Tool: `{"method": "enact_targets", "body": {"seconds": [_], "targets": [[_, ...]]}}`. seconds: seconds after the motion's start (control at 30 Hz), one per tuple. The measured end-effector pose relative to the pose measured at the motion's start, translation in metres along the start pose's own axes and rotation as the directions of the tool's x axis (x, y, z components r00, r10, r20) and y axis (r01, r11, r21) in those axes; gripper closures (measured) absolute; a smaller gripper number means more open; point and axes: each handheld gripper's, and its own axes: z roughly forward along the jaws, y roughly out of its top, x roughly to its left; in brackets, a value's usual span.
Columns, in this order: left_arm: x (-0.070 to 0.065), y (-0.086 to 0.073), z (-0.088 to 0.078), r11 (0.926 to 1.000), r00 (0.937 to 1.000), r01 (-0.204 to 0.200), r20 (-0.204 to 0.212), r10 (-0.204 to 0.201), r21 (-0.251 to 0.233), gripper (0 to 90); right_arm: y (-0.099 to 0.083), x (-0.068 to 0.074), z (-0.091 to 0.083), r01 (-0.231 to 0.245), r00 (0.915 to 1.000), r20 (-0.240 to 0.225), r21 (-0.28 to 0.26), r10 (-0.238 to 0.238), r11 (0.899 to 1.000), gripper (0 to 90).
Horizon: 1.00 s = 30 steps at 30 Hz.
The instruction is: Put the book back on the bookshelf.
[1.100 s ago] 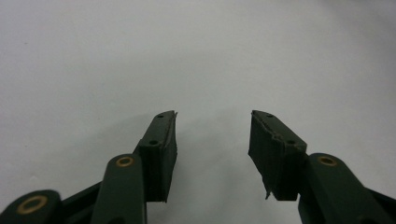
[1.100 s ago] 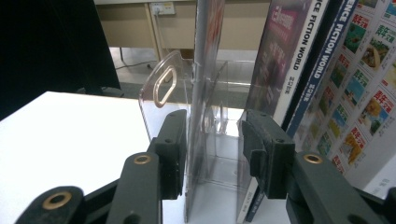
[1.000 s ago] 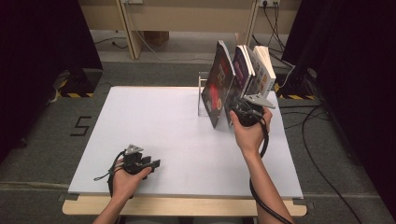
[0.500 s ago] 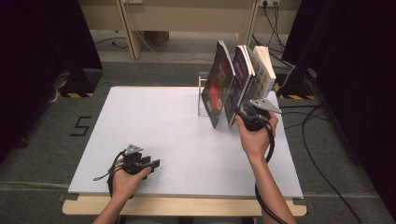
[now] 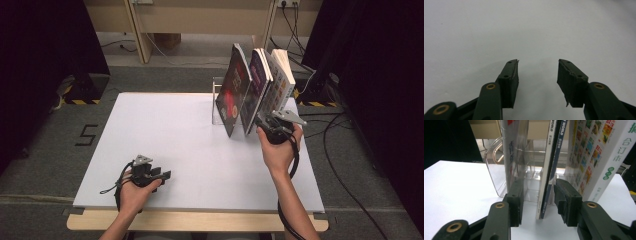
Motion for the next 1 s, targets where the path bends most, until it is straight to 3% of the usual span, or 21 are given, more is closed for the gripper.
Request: {"method": "enact_targets", "body": {"seconds": [0.5, 1.0], "targets": [[0.0, 0.0, 0.0, 1.0, 1.0, 0.0, -0.002, 0.0, -0.002, 50.7, -0.014, -0.014, -0.008, 0.001, 0.9997, 0.024, 0.027, -0.002, 1.0, 59.5], [-0.001, 0.0, 0.0, 1.0, 1.0, -0.003, -0.004, 0.003, -0.002, 50.6, -0.03, -0.033, -0.015, -0.028, 0.9981, 0.057, 0.056, 0.025, 0.998, 59.5]]}}
